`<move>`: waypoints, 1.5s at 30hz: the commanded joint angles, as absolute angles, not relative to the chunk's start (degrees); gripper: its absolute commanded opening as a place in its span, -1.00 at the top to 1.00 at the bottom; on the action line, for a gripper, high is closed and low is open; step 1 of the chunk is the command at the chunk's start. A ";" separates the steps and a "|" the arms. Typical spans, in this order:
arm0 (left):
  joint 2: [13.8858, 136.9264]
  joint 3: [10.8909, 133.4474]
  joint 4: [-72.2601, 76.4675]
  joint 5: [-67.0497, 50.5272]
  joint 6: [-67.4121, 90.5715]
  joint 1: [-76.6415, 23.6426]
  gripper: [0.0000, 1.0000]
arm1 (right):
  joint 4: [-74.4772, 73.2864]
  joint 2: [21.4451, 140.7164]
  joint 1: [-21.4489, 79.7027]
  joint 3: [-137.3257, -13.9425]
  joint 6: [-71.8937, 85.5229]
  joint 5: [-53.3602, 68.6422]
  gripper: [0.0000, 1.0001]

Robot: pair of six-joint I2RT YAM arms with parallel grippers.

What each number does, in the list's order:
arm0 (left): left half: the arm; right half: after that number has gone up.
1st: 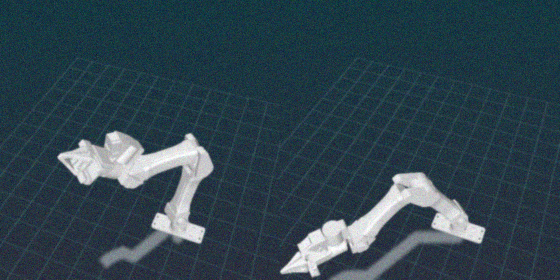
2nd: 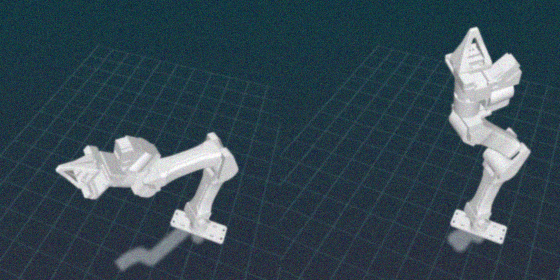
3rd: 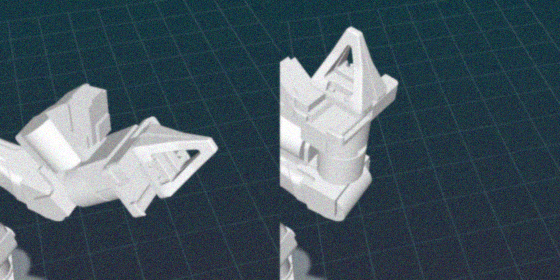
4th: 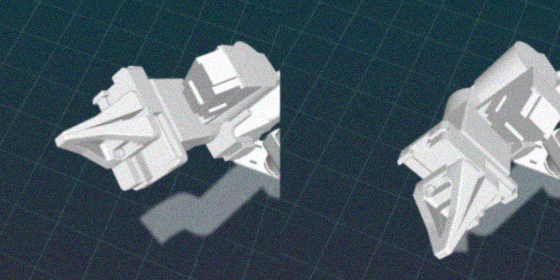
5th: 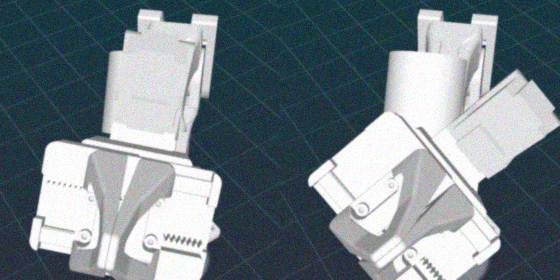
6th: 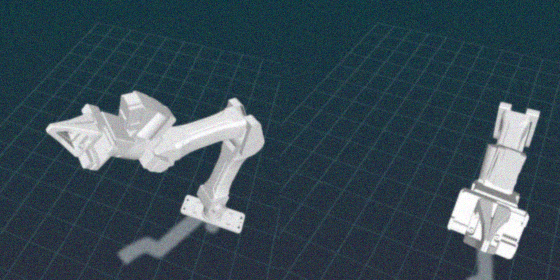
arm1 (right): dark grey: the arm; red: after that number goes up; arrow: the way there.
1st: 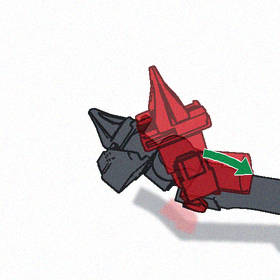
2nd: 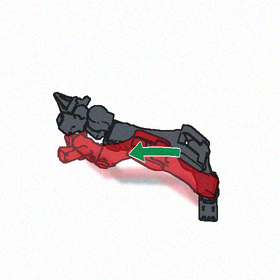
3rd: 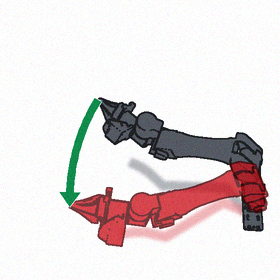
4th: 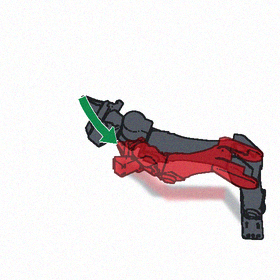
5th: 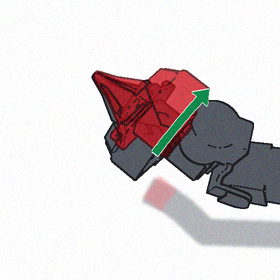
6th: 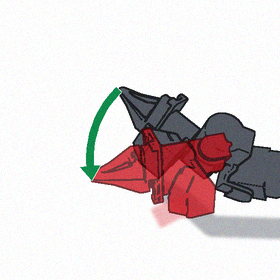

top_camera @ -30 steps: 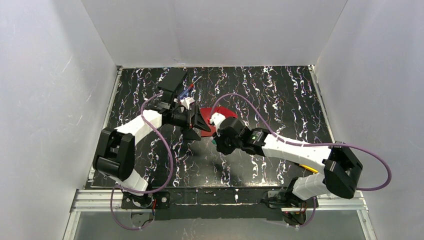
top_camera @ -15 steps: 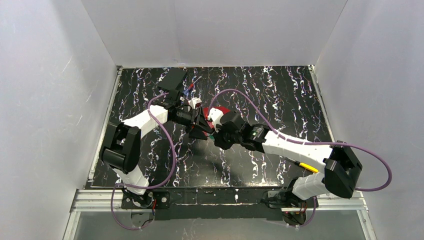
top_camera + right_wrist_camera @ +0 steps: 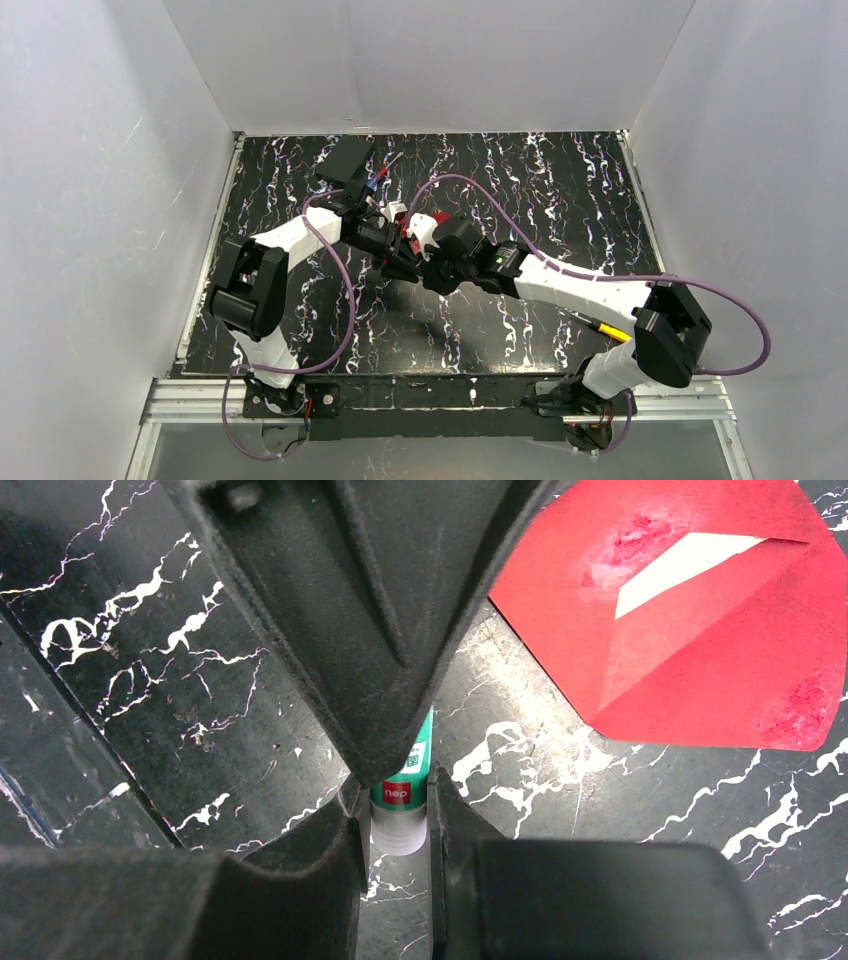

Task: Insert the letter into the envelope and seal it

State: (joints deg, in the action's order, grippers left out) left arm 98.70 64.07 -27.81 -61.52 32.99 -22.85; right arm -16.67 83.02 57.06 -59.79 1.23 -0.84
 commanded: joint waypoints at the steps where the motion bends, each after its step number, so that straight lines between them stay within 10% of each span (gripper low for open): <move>1: 98.78 65.89 -31.80 -61.83 31.73 -23.23 0.47 | -15.13 82.98 56.52 -62.51 0.24 1.36 0.68; 5: 99.26 67.49 -31.82 -62.31 31.13 -23.38 1.00 | -15.59 82.48 56.11 -62.59 0.18 2.37 0.62; 12: 97.96 72.98 -24.89 -58.08 34.53 -23.17 1.00 | -9.25 73.44 44.45 -58.84 12.75 10.10 -0.51; 16: 98.34 77.44 -13.13 -56.24 43.73 -23.10 1.00 | -0.81 68.23 33.78 -56.88 30.25 17.54 -0.68; 27: 102.24 95.34 7.84 -54.68 49.87 -22.91 1.00 | 17.93 69.91 28.56 -57.29 79.71 10.09 -0.65; 45: 102.74 97.21 22.40 -65.37 63.13 -20.06 1.00 | 40.26 74.83 27.30 -56.46 96.45 7.70 -0.23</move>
State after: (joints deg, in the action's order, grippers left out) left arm 103.98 97.10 18.59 -61.34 61.67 -20.97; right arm 37.43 74.56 28.14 -54.08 95.07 8.21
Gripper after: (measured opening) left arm 0.215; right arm 0.624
